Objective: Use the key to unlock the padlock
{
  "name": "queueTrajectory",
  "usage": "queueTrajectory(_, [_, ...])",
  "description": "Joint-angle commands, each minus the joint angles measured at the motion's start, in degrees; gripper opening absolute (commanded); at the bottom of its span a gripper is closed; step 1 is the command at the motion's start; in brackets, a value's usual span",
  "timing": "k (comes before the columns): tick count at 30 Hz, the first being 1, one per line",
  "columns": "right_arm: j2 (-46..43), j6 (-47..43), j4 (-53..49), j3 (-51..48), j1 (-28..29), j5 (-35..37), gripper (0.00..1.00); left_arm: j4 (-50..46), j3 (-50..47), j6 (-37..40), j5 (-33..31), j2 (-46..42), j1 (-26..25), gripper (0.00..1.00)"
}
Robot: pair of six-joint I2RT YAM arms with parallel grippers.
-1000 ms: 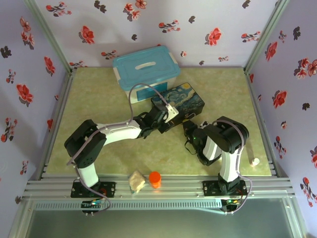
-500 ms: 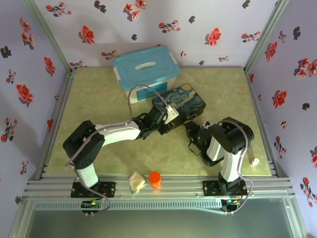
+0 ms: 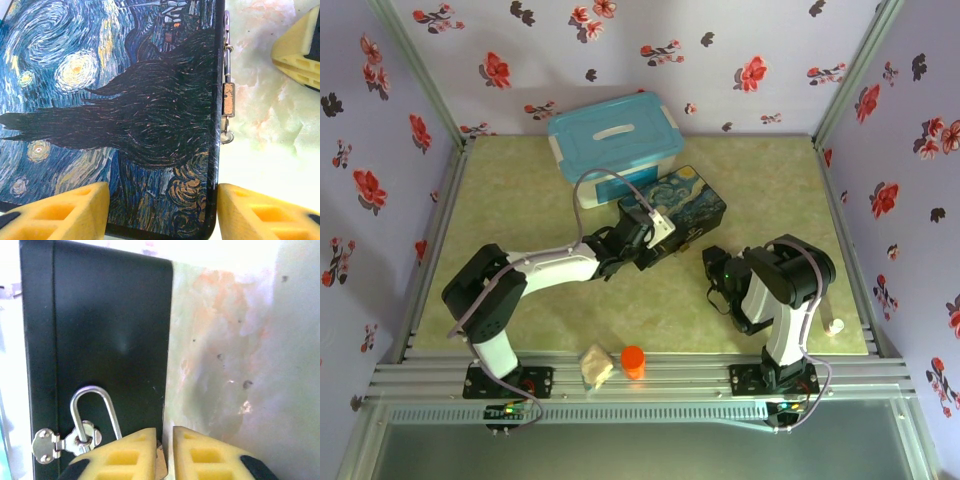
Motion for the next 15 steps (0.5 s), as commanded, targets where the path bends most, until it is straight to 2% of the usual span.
queueTrajectory(1, [-1.1,-7.72,-6.73,-0.29,-0.4,-0.07,0.21,-14.13,-3.87,-2.07,-2.3,2.08,1.41,0.56])
queueTrajectory(4, [-2.81,-11.83,-12.87,2.85,-0.1,-3.37,0.29,-14.38,-3.4,-2.17,-2.03,2.11,1.35,0.56])
queueTrajectory(6, [-5.35,-18.08,-19.03,4.94,1.47,-4.18,0.36,-14.55,-3.01,-2.09,-1.81,2.12,1.19,0.56])
queueTrajectory(9, [-13.09,-27.35,-37.82,8.7,3.53,-1.09,0.42,-15.02,-2.56,-2.12,-1.84,2.05,1.15,0.56])
queueTrajectory(12, [-21.32,-40.67,-59.92,14.82,8.14,8.13,0.47,-15.26,-2.46,-1.94,-1.76,1.86,1.06,0.57])
queueTrajectory(14, [-24.23,-50.17,-66.84,17.11,11.4,14.39,0.49,-15.2,-2.52,-1.75,-1.41,1.83,1.09,0.57])
queueTrajectory(15, [-24.49,-53.91,-68.03,17.64,11.92,15.16,0.49,-15.08,-2.47,-1.78,-1.29,1.93,1.09,0.57])
